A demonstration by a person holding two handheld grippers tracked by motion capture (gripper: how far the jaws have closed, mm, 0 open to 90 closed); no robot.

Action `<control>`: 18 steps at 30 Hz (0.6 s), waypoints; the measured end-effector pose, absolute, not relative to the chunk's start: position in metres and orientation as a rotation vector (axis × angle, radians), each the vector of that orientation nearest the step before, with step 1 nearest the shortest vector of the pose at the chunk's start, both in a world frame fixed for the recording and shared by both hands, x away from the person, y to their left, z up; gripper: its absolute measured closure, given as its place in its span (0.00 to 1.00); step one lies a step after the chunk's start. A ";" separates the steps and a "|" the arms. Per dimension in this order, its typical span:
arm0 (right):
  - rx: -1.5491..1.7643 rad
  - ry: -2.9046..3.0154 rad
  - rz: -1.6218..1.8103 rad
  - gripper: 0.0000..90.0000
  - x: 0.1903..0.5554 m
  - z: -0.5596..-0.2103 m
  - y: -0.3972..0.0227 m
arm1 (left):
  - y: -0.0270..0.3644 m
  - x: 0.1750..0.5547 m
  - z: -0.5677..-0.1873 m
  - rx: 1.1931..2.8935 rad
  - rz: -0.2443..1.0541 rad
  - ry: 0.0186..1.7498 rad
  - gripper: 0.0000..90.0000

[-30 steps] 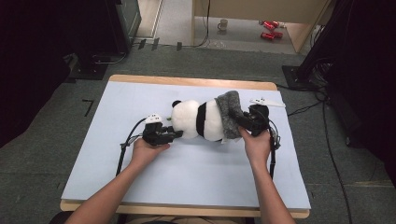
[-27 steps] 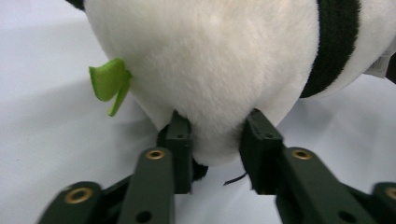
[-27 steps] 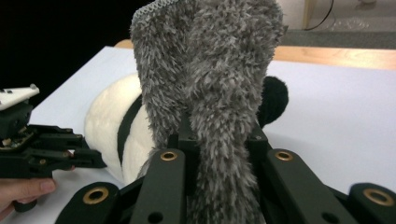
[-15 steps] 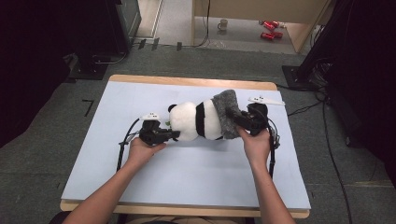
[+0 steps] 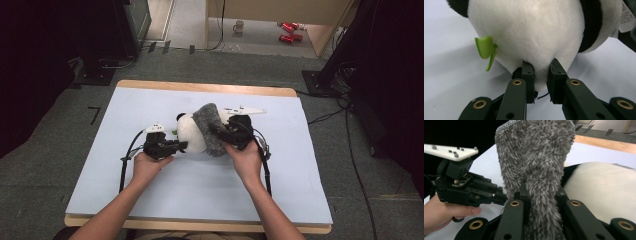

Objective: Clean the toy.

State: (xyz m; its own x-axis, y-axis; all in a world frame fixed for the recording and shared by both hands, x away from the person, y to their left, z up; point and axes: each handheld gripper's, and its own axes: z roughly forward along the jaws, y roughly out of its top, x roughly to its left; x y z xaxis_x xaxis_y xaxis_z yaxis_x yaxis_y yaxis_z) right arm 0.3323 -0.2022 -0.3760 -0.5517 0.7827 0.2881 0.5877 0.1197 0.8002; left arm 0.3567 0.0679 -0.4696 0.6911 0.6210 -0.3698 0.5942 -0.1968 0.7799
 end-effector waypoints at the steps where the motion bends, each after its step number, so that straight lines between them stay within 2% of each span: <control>1: 1.364 2.188 1.409 0.86 0.333 -0.378 -0.198 | 0.067 0.356 -0.469 1.870 0.042 0.953 0.86; 13: 1.308 2.308 1.376 0.85 0.342 -0.403 -0.152 | 0.061 0.346 -0.468 1.855 0.096 0.967 0.86; 18: 1.290 2.340 1.325 0.86 0.347 -0.413 -0.152 | 0.063 0.346 -0.470 1.865 0.076 0.976 0.86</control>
State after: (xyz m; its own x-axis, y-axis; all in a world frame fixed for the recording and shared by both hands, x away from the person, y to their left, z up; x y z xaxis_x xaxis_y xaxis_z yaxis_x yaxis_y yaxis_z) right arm 0.3473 -0.1520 -0.4128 -0.6154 0.7449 0.2576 0.6044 0.2361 0.7609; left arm 0.3461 0.0635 -0.4699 0.6738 0.6507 -0.3502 0.5885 -0.1860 0.7868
